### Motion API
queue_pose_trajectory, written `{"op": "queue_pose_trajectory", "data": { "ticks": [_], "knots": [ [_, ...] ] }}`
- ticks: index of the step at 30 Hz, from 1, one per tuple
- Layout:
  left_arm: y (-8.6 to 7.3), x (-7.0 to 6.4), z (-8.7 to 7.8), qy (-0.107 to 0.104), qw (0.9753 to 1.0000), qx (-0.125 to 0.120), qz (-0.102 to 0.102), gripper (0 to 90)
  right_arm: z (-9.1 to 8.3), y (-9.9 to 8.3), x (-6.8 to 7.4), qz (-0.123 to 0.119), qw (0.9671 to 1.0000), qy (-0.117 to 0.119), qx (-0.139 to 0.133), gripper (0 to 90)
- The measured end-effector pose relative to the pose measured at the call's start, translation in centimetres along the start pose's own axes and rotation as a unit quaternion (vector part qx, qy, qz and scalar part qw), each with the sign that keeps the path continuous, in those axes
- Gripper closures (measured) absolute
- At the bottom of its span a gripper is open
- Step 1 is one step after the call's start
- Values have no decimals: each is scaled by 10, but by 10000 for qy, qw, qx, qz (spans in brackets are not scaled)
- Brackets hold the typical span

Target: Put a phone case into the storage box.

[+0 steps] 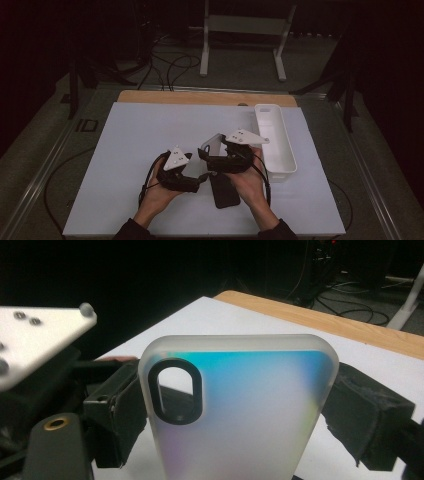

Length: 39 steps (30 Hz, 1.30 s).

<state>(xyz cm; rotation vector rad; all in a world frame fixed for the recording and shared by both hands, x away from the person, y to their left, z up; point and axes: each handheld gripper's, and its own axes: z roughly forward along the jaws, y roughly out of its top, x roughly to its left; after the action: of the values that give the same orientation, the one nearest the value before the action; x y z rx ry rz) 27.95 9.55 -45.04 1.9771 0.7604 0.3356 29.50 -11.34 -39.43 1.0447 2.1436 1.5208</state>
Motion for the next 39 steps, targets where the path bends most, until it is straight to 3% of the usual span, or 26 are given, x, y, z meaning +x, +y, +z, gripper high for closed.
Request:
{"op": "queue_pose_trajectory", "data": {
  "ticks": [6,12,22,32,39],
  "knots": [
    [-1,9,-11,164,9998,-117,-24,6,1,1,-3,-3,10000,-35,12,170],
    [-6,14,-19,425,9989,-189,24,1,2,3,-5,-45,10000,-79,37,170],
    [-25,31,-39,947,9949,-343,-70,1,5,6,-9,-67,9999,-129,55,170],
    [-54,47,-62,1211,9908,-555,-246,1,5,10,-13,-130,9997,-178,47,170],
    [-71,50,-74,1422,9884,-491,-228,2,5,12,-16,-87,9999,-131,33,170]
  ]
}}
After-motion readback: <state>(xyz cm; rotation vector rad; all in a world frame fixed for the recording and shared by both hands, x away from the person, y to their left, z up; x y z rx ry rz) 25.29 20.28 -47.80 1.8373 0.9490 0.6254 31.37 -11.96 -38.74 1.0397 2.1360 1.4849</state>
